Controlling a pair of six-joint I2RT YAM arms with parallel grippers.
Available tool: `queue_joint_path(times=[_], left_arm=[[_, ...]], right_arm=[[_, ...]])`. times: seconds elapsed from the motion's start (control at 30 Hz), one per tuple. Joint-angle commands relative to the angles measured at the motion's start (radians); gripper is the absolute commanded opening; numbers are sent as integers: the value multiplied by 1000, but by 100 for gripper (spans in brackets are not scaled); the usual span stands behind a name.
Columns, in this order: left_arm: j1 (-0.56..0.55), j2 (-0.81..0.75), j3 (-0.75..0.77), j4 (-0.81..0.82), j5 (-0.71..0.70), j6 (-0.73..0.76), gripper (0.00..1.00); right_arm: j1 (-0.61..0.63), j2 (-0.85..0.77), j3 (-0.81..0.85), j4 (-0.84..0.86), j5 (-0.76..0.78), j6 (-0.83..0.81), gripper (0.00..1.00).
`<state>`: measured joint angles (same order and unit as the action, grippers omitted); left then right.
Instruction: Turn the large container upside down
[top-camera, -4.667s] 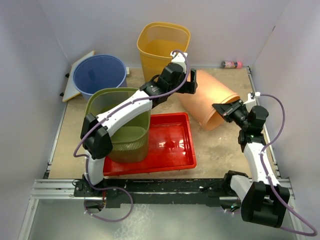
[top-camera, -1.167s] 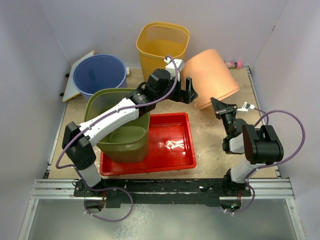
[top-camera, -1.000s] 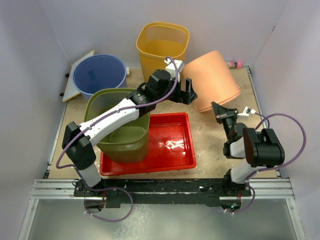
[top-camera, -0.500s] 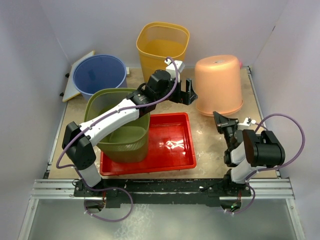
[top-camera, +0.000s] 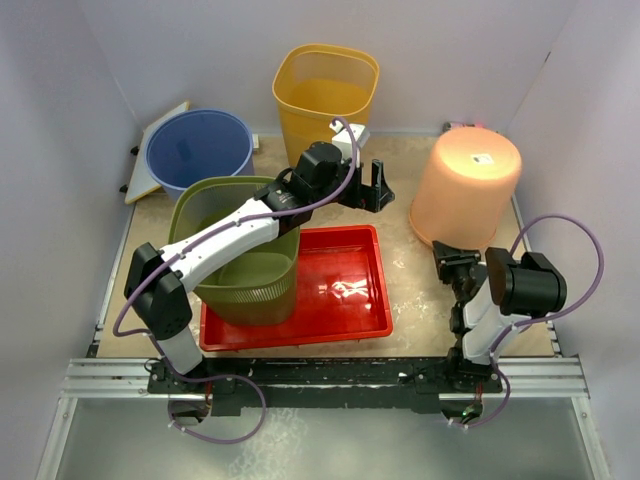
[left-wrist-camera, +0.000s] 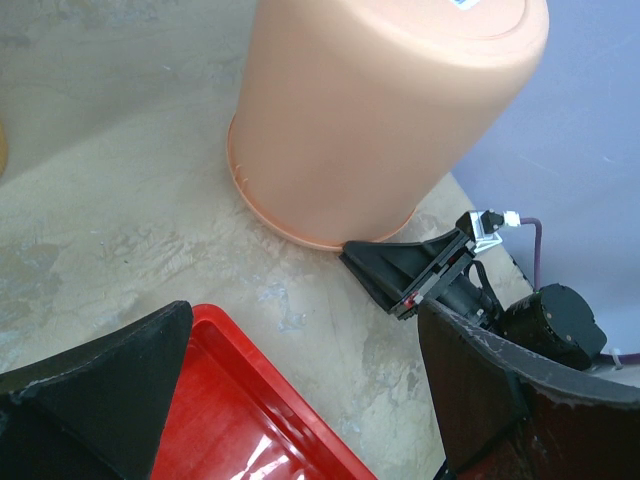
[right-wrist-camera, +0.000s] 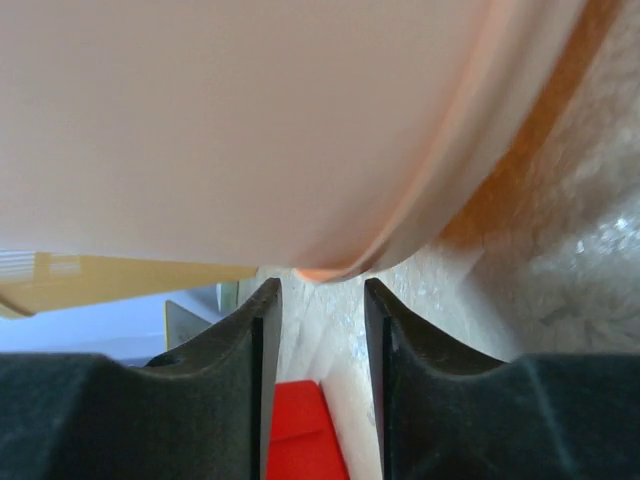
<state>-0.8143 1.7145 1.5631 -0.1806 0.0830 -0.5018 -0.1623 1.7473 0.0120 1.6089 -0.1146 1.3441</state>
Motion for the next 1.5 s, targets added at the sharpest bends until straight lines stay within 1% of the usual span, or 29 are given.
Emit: queue_joint_path(times=[0.0,0.07,0.13,0.33,0.43,0.57,0.67,0.73,0.8,0.83,0.9,0.97,1.03,1.1,1.17,1.3,1.37,1.47], left_arm=[[-3,-26,-4,41,9,16,91],[-3,-27,-3,40,9,14,91],[-3,-28,-3,40,9,15,91],[-3,-46,-9,28,-2,17,91],[-3,-60,-9,14,-13,25,91],[-3,-81,-11,-1,-29,37,91],[-3,-88,-9,-6,-35,42,91],[-3,-88,-2,-10,-32,43,91],[-4,-86,8,-16,-27,47,91],[-5,-86,11,-18,-25,49,91],[-8,-83,17,-20,-23,54,91],[-10,-80,21,-19,-21,58,91],[-13,-77,24,-17,-17,59,91],[-14,-75,25,-17,-14,60,91],[-15,-78,21,-21,-17,61,91],[-16,-100,-6,-11,-32,62,91],[-16,-110,-24,-2,-37,60,91],[-17,-113,-32,-2,-41,61,91]], right_arm=[[-43,-11,-13,148,35,25,42],[-60,0,18,148,29,36,43],[-69,17,59,142,35,51,52],[-107,90,212,96,68,94,55],[-123,99,315,1,24,70,57],[-127,26,355,-149,-83,-5,60],[-125,-146,310,-358,-106,-108,60],[-125,-304,291,-616,-84,-223,61],[-126,-490,304,-976,6,-371,61],[-125,-584,313,-1125,78,-408,63],[-125,-719,316,-1331,169,-432,65],[-125,-771,359,-1522,280,-476,68],[-125,-774,413,-1663,386,-483,76],[-126,-775,428,-1687,468,-479,80],[-126,-770,451,-1683,547,-498,82],[-132,-734,499,-1618,738,-563,89],[-151,-697,520,-1565,773,-583,89],[-169,-621,549,-1463,773,-587,89]])
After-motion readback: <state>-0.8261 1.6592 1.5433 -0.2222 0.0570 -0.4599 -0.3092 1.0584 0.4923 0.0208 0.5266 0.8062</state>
